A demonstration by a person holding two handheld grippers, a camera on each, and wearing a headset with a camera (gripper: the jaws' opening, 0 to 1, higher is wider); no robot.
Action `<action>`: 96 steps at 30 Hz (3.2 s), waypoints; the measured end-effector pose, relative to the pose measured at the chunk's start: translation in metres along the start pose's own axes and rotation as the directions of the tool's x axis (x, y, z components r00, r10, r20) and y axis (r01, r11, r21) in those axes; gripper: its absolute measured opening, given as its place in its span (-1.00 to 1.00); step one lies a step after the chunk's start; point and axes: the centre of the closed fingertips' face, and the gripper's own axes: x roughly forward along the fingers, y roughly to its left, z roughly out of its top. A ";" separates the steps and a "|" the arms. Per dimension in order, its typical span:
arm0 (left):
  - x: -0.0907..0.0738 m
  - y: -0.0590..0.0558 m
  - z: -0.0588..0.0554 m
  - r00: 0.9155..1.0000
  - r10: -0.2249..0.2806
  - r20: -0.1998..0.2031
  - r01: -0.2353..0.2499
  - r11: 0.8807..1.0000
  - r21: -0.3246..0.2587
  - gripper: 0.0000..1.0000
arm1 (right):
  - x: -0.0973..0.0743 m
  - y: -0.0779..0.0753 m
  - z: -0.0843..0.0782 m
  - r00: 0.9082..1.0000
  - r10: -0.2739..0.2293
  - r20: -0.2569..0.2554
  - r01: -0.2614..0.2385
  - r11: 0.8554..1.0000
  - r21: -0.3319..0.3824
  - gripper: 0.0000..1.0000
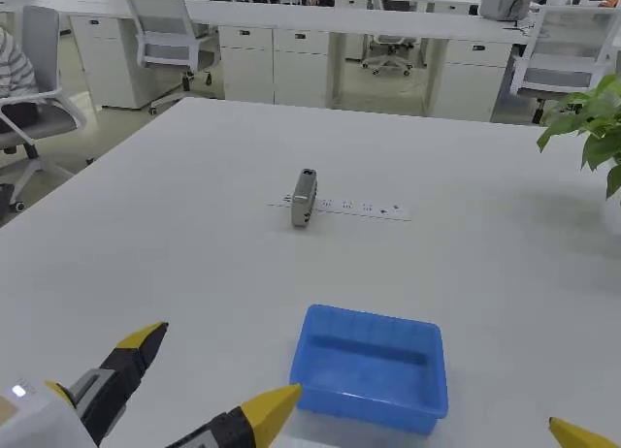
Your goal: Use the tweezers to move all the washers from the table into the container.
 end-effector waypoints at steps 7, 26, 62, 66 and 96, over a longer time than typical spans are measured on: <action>0.000 0.000 -0.001 1.000 0.002 -0.006 -0.002 1.000 0.004 0.89 | 0.001 0.002 -0.001 1.000 0.007 -0.009 -0.007 1.000 -0.004 0.51; 0.000 0.001 -0.003 1.000 0.004 -0.018 -0.003 1.000 0.010 0.86 | 0.002 0.005 -0.004 0.999 0.014 -0.029 -0.015 1.000 -0.018 0.47; -0.009 -0.044 -0.118 0.626 -0.289 -0.724 0.507 0.857 0.097 -0.44 | 0.031 0.080 -0.085 0.823 0.328 -0.464 -0.391 0.920 -0.043 -0.33; -0.005 -0.046 -0.131 0.576 -0.293 -0.763 0.550 0.830 0.097 -0.54 | 0.031 0.090 -0.099 0.781 0.350 -0.517 -0.435 0.899 -0.048 -0.45; 0.002 -0.052 -0.178 0.361 -0.171 -0.917 0.818 0.531 0.223 -1.00 | 0.046 0.132 -0.135 0.627 0.410 -0.663 -0.643 0.753 -0.142 -0.62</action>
